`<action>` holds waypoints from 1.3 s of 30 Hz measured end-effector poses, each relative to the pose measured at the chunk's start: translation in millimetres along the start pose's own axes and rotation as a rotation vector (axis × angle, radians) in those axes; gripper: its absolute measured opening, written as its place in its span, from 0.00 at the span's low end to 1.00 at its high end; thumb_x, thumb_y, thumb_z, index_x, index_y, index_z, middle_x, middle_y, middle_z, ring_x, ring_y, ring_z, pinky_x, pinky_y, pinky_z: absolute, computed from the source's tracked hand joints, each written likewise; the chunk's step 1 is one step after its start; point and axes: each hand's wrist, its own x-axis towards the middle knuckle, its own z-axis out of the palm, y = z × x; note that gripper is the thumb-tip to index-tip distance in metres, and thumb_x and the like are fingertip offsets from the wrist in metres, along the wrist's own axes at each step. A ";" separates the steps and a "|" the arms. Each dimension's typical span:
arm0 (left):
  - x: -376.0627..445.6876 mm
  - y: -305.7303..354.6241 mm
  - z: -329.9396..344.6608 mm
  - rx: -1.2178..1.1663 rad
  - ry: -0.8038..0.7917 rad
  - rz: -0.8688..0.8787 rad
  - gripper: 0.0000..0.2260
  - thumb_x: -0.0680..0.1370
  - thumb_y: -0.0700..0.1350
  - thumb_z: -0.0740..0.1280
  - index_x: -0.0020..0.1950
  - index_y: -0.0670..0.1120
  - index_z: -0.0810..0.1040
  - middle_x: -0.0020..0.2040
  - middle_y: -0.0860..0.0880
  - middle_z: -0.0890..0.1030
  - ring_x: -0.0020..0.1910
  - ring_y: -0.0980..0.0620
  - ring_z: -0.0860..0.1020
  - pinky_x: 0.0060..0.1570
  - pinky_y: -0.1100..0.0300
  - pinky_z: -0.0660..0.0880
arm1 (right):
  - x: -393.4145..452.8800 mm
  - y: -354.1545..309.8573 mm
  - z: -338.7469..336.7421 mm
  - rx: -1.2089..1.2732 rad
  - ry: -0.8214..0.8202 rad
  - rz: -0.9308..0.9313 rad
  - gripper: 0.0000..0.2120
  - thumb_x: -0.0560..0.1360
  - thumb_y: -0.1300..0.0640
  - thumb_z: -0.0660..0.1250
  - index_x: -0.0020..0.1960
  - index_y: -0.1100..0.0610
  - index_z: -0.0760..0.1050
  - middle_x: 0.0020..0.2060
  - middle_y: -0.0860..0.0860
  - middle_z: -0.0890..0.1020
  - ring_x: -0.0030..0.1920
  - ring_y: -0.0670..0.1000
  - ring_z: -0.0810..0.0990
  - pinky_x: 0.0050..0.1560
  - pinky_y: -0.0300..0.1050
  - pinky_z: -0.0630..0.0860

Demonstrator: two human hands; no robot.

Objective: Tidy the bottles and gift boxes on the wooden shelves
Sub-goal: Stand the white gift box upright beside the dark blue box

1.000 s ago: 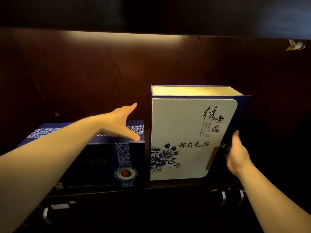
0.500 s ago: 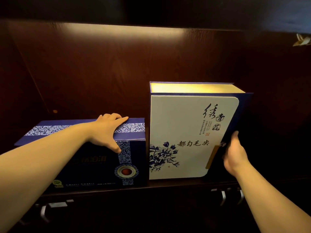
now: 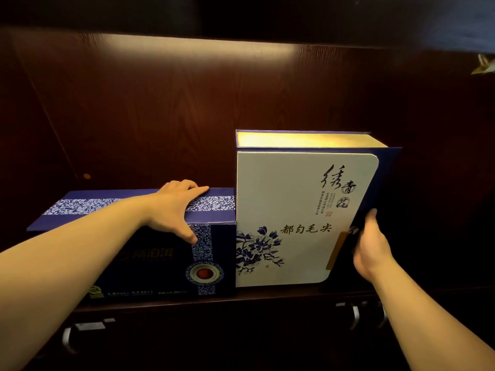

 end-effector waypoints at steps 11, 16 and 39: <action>3.8 -0.7 -2.3 -0.028 -0.015 0.027 0.61 0.57 0.70 0.75 0.81 0.54 0.46 0.74 0.50 0.58 0.69 0.47 0.58 0.69 0.48 0.60 | -9.9 6.1 -12.8 -0.026 -0.021 -0.016 0.22 0.79 0.30 0.52 0.58 0.42 0.75 0.56 0.44 0.81 0.58 0.44 0.78 0.67 0.49 0.69; 4.1 1.4 -0.5 -0.031 0.003 0.026 0.61 0.57 0.70 0.76 0.81 0.54 0.46 0.74 0.50 0.58 0.69 0.47 0.58 0.69 0.48 0.59 | -6.1 2.7 -10.1 -0.015 0.001 -0.016 0.30 0.81 0.33 0.51 0.74 0.50 0.69 0.71 0.52 0.75 0.73 0.53 0.71 0.77 0.56 0.62; 8.5 50.1 -17.6 -0.437 0.125 0.082 0.63 0.59 0.70 0.77 0.80 0.58 0.37 0.82 0.51 0.48 0.80 0.50 0.47 0.76 0.45 0.50 | -9.8 4.9 -14.4 0.006 -0.060 0.027 0.34 0.79 0.30 0.49 0.76 0.48 0.69 0.71 0.53 0.76 0.72 0.54 0.72 0.74 0.57 0.64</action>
